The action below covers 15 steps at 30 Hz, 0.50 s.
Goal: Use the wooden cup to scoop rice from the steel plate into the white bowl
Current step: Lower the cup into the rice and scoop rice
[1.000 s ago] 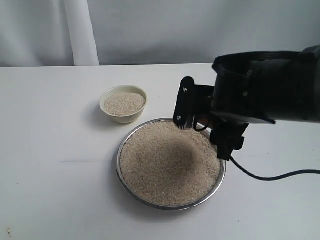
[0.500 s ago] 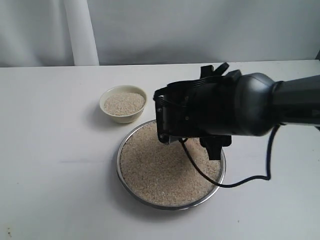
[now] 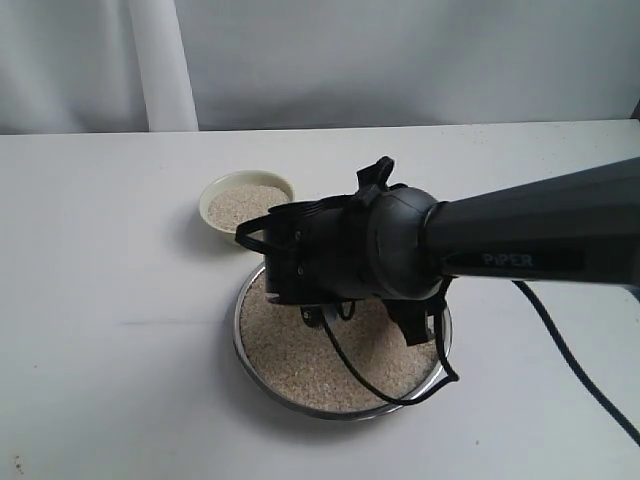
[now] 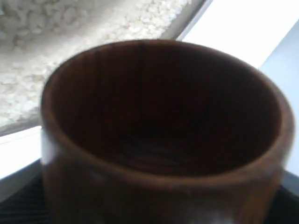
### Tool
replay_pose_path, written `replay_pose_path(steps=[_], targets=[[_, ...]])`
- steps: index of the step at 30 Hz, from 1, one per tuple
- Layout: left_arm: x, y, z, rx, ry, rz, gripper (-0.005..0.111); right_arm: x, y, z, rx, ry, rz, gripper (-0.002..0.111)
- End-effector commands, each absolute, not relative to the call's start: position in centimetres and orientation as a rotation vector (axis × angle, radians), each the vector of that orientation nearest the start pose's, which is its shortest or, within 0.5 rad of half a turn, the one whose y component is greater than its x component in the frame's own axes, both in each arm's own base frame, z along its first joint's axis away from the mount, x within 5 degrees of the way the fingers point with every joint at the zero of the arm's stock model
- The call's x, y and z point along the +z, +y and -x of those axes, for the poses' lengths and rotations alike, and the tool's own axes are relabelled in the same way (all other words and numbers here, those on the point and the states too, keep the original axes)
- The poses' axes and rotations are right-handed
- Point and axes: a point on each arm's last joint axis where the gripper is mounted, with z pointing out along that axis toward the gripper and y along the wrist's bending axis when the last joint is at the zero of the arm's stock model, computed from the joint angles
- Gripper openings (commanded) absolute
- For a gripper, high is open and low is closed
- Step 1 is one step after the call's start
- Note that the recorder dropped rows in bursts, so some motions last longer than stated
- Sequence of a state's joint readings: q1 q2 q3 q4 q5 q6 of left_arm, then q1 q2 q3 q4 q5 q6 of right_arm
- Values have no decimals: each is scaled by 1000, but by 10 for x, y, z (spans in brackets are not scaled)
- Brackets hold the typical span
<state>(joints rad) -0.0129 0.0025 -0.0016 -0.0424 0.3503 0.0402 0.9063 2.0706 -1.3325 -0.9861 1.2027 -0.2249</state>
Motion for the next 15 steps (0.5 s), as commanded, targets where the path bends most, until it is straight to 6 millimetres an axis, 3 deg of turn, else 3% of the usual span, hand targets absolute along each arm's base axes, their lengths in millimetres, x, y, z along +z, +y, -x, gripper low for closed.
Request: replay_pose_path(steps=[1,15], targets=[[182,-2,-53,-26,1828,-21,0,163,255,-287,-1317,1941,2056,0],[182,-2,-53,-26,1828,-21,0,160,255,-284,-1264,2002,2055,0]])
